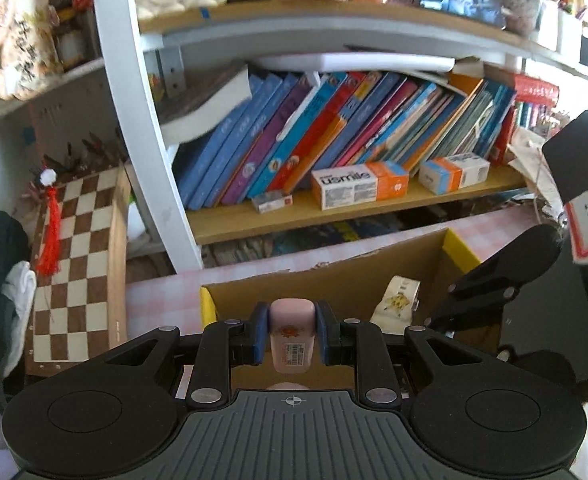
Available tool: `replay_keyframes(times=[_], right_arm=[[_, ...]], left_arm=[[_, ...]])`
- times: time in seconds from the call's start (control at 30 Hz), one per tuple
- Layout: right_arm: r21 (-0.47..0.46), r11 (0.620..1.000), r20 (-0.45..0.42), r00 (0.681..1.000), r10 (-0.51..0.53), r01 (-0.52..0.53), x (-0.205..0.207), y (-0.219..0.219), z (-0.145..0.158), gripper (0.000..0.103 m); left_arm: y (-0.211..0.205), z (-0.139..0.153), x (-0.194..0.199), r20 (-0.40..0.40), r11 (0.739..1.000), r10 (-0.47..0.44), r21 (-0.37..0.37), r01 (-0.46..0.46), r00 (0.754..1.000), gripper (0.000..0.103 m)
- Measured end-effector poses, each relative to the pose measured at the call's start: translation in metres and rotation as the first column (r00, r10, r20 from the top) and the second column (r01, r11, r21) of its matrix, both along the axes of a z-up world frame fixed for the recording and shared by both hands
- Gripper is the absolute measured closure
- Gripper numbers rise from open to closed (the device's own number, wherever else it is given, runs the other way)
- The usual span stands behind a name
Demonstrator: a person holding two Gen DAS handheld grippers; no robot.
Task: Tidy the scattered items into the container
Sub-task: 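Open both grippers to drop the comb and watch into the box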
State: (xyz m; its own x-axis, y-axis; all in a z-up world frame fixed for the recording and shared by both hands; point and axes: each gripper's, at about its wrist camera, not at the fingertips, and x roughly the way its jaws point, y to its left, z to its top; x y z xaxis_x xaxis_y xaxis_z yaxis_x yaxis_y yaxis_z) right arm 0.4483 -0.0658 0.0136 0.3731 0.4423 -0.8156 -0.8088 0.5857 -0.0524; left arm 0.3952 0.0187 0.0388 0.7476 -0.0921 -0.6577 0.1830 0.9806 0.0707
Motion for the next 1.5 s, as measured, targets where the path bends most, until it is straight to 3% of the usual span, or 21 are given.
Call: replay_keyframes(times=[0.5,0.9,1.1,1.17,1.23,1.5], right_arm=[[-0.017,1.000,-0.125,0.992,0.016,-0.019,0.036,0.014,-0.030,0.087],[0.011,1.000,-0.198,0.980,0.016,-0.014,0.045,0.013,-0.045,0.087],[0.022,0.999,-0.192,0.981,0.031,-0.028,0.043,0.014,-0.045,0.084],[0.033,0.999,-0.186,0.982,0.037,-0.031,0.042,0.014,-0.044,0.081],[0.045,0.999,-0.178,0.984,0.030,-0.022,0.041,0.012,-0.041,0.070],[0.093,0.995,-0.145,0.989,-0.019,0.033,0.034,-0.008,-0.021,0.063]], left_arm=[[-0.011,-0.039,0.045,-0.153,0.998,0.011,0.062,-0.001,0.988,0.080],[-0.014,-0.057,0.055,-0.208,0.997,0.000,0.079,0.016,0.978,0.080],[-0.015,-0.062,0.057,-0.218,0.996,-0.007,0.086,0.026,0.976,0.080],[-0.015,-0.061,0.055,-0.198,0.995,-0.001,0.097,0.020,0.980,0.079],[-0.016,-0.059,0.053,-0.177,0.994,0.005,0.109,0.014,0.984,0.076],[-0.010,-0.038,0.038,-0.116,0.996,-0.003,0.090,0.014,0.993,0.074]])
